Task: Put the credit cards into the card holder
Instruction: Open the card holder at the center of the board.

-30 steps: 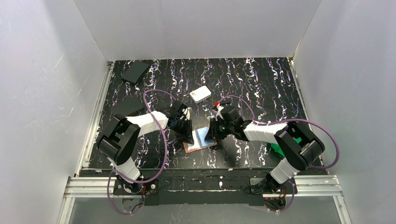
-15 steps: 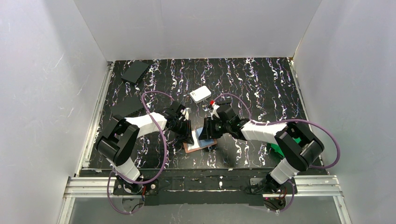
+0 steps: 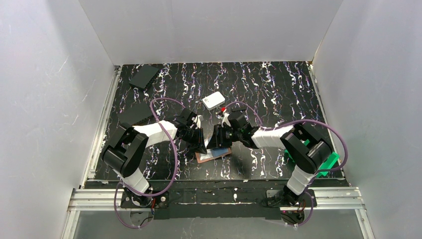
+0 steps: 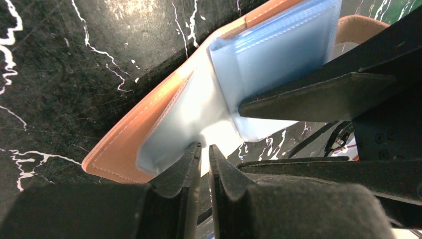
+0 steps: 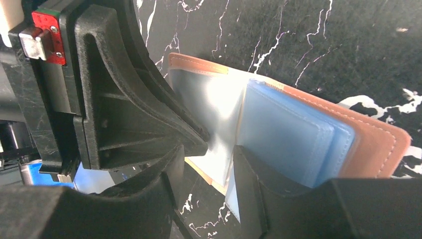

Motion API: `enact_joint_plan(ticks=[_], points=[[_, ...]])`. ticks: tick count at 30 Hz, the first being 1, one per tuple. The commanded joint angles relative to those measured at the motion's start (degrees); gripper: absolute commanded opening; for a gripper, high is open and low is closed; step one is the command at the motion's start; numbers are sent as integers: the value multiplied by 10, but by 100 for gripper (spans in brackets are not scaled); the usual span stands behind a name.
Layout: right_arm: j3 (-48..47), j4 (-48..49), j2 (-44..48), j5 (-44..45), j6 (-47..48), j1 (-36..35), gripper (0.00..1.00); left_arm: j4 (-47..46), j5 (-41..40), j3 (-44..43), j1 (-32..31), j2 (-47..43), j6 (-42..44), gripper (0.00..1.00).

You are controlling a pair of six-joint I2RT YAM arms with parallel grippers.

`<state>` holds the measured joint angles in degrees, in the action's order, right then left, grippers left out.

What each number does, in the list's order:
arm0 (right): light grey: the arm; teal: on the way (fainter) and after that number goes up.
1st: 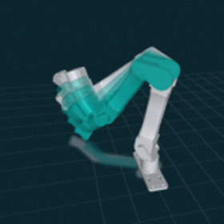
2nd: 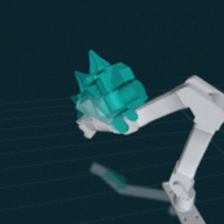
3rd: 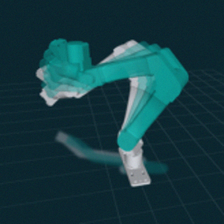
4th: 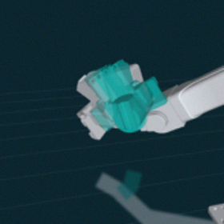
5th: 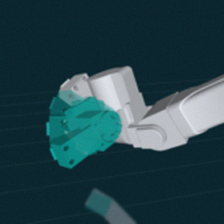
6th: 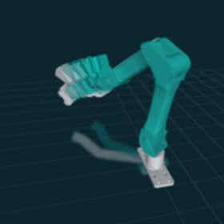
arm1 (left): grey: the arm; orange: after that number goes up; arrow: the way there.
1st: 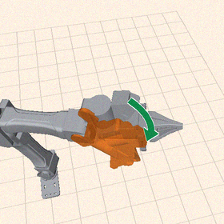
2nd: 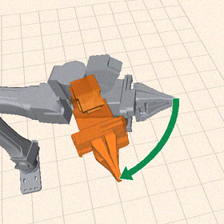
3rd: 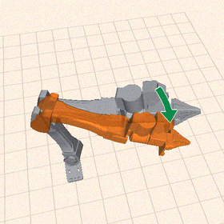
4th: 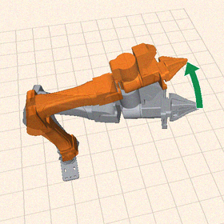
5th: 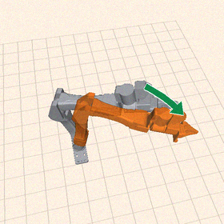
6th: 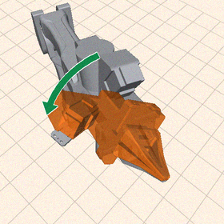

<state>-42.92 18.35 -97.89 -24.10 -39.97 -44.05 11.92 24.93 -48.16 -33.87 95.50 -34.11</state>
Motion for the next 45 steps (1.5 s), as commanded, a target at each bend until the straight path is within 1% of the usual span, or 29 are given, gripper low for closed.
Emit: enact_joint_plan(ticks=[1, 6, 13, 17, 21, 24, 31, 34, 41, 45], points=[[-14, 26, -18, -7, -10, -1, 51, 28, -28, 25, -4, 2, 11, 12], [-14, 40, -34, -18, -21, -1, 51, 26, -28, 30, -5, -2, 10, 11], [-12, 33, -41, -14, -23, -1, 52, 35, -37, 30, -4, -18, 10, 11], [-10, 28, -36, -11, -21, 0, 52, 43, -46, 33, -3, -41, 8, 12], [-18, -50, -15, 41, 13, 0, 53, 53, -63, 41, 1, -64, 12, 14], [-15, -81, 6, 63, 26, -1, 54, 49, -59, 44, 3, -52, 15, 14], [-6, -70, 15, 56, 15, -8, 56, 15, -29, 52, 4, -19, -1, 11], [-10, -62, 1, 47, 11, -13, 56, 17, -33, 55, 4, -25, -1, 11], [-29, -76, -16, 77, -3, -29, 57, 17, -34, 63, 4, -38, -5, 11], [-37, -72, -24, 72, -10, -34, 58, 13, -33, 67, 3, -37, -6, 11]])
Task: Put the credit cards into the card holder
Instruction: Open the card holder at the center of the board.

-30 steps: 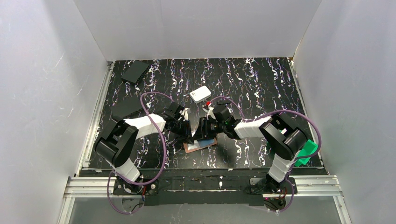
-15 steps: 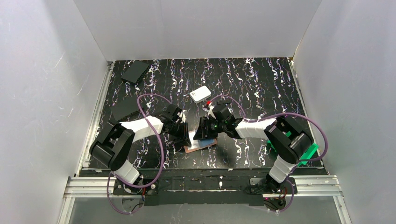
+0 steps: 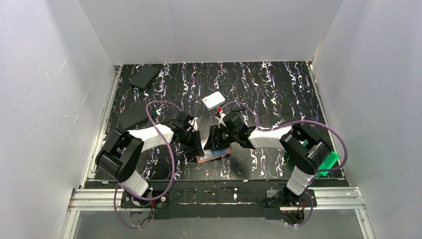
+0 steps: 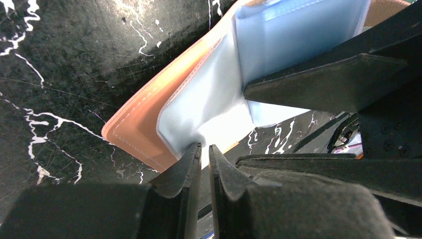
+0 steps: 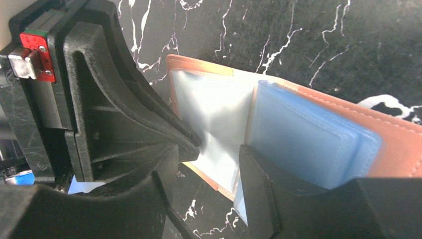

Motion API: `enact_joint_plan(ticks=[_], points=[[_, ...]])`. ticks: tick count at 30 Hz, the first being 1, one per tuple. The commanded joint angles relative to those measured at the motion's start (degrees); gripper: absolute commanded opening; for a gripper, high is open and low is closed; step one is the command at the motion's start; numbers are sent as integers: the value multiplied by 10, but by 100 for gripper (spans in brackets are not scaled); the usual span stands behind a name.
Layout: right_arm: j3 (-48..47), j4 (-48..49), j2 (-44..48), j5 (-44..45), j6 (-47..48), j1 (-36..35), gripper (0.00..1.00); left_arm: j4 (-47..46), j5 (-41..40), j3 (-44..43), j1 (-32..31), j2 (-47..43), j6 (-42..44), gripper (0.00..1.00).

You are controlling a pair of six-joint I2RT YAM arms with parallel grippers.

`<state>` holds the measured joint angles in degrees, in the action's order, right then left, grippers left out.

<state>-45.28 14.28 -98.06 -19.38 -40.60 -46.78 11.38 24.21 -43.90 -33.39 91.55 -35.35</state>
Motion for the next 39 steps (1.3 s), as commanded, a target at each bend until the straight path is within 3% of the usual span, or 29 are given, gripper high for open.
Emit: enact_joint_plan(ticks=[1, 16, 20, 30, 39], points=[[-13, -27, -24, 21, -6, -7, 58, 17, -25, 25, -1, 3, 6, 11], [29, 155, -46, -85, -107, -3, 58, 10, -22, 34, -1, -2, 4, 11], [26, 112, -26, -68, -82, 3, 58, 11, -22, 34, -1, -5, 4, 11], [-26, -130, 77, 54, 66, 9, 62, 46, -10, -8, -1, -32, 14, 13], [12, -135, 86, 100, 84, 23, 60, 66, 10, -70, -1, -29, 26, 16]])
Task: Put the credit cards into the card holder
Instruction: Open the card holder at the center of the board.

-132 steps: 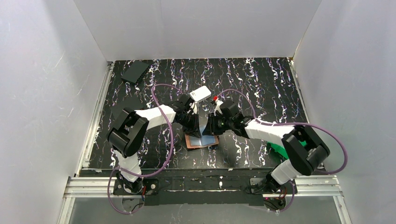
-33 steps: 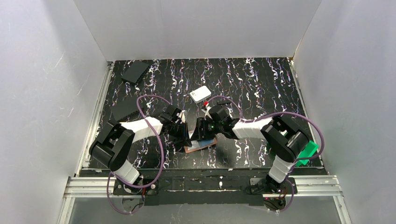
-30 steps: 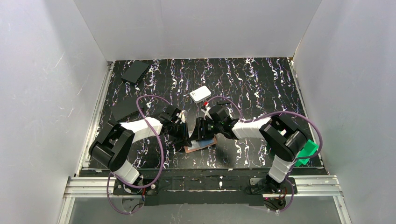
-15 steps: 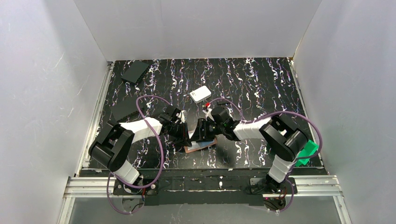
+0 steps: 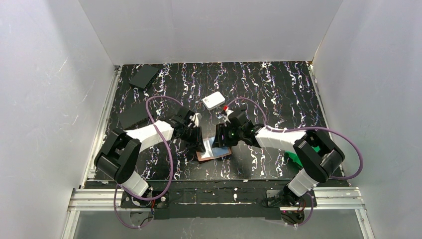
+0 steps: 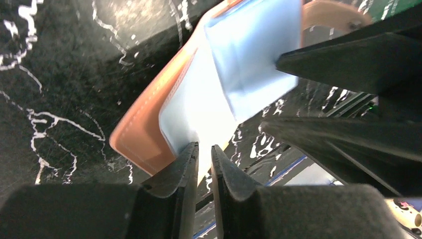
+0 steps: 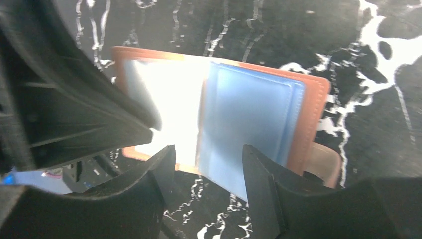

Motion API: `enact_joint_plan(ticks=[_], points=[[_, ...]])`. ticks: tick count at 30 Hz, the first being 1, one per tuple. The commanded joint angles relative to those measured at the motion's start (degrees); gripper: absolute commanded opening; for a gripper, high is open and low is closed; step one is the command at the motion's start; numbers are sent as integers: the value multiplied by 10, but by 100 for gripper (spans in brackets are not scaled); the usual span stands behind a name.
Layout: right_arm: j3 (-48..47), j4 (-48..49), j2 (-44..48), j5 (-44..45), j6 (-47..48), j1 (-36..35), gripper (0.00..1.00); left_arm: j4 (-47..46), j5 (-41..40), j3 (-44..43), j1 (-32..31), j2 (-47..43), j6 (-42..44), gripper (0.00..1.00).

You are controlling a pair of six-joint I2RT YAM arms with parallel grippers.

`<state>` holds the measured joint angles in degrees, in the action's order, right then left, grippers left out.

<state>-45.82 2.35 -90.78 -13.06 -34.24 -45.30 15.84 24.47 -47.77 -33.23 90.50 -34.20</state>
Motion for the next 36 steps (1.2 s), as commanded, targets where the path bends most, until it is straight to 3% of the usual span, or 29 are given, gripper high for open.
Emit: enact_joint_plan(ticks=[1, 12, 17, 27, 31, 33, 36], points=[[23, -13, 13, 42, 20, 9, 60, 14, 11, -29, -3, -16, 11, 16], [73, 19, 12, 45, 22, 17, 59, -25, -41, 76, 23, 19, 8, 13], [106, 52, -7, 28, 16, 29, 58, -46, -8, 97, 49, 35, 8, 11], [33, -9, 29, -12, 23, 29, 61, -16, 26, 44, 49, -2, 6, 13], [-2, -19, 46, -34, 19, 29, 64, -47, 91, 23, 49, -18, -10, 22], [-26, -23, 41, -46, 17, 29, 65, -65, 139, 0, 51, -7, -32, 21], [-43, -23, 52, -52, 12, 29, 65, -52, 144, -26, 50, -28, -34, 23]])
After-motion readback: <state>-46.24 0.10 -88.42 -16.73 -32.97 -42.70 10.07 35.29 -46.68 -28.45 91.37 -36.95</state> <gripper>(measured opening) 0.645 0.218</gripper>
